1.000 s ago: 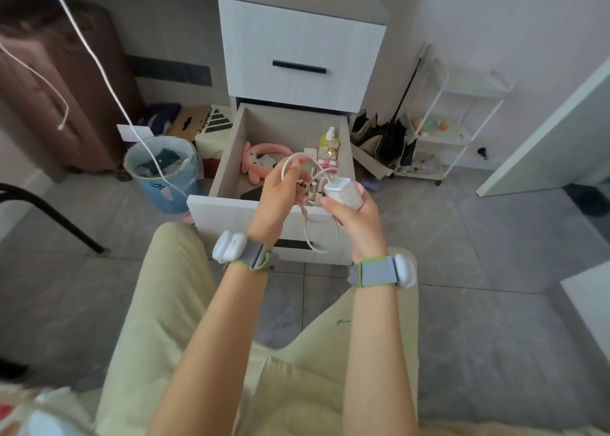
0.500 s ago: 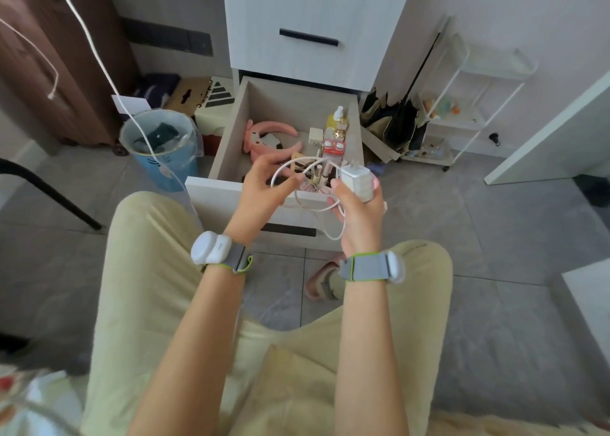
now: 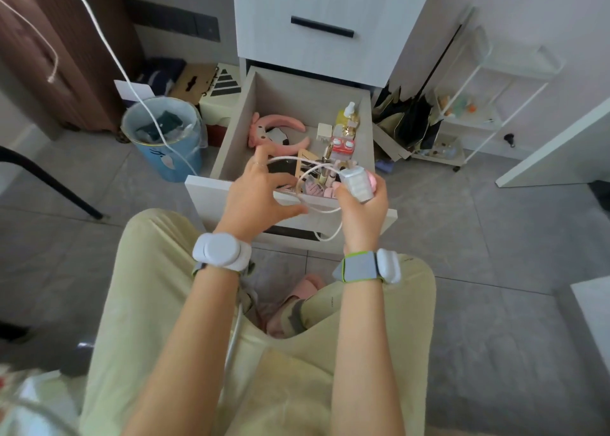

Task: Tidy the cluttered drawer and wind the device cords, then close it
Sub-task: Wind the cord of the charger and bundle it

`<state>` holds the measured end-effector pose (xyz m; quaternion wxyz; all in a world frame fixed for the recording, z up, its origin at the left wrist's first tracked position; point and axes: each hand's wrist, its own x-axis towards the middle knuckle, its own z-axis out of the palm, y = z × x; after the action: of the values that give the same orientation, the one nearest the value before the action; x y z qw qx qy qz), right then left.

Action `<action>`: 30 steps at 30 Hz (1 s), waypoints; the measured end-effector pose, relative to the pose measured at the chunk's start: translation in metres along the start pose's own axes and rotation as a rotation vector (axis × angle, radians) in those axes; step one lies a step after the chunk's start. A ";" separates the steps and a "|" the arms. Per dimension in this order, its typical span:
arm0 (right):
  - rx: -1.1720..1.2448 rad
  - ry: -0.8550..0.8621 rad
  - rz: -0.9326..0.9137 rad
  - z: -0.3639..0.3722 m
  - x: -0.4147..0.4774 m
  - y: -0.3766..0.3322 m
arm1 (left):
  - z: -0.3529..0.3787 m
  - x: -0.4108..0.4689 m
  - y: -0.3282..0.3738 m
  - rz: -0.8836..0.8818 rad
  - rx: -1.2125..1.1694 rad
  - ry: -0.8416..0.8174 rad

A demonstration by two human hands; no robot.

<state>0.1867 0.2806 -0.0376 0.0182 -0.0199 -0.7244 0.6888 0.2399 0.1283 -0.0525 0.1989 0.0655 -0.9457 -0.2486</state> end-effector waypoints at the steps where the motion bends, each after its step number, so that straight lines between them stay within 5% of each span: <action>1: 0.033 0.005 0.020 0.001 0.002 -0.001 | 0.003 0.000 0.000 -0.029 0.007 -0.043; 7: 0.045 -0.015 0.046 -0.011 0.009 -0.003 | 0.010 0.006 0.000 -0.053 -0.166 -0.015; 16: -0.164 0.169 0.004 -0.035 0.011 0.016 | -0.013 0.009 0.012 -0.568 -1.533 0.366; 21: -0.122 0.118 0.018 -0.037 0.013 0.018 | -0.012 0.013 0.000 -0.769 -1.309 0.285; 25: -0.087 0.104 0.004 -0.036 0.013 0.016 | -0.011 0.002 -0.003 -0.453 -0.741 0.081; 30: -0.051 0.037 0.010 -0.037 0.013 0.012 | -0.004 0.005 0.005 -0.462 -0.226 0.016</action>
<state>0.1759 0.3184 -0.0480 0.0277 -0.0365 -0.7413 0.6696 0.2369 0.1297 -0.0446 0.1503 0.2591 -0.8702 -0.3912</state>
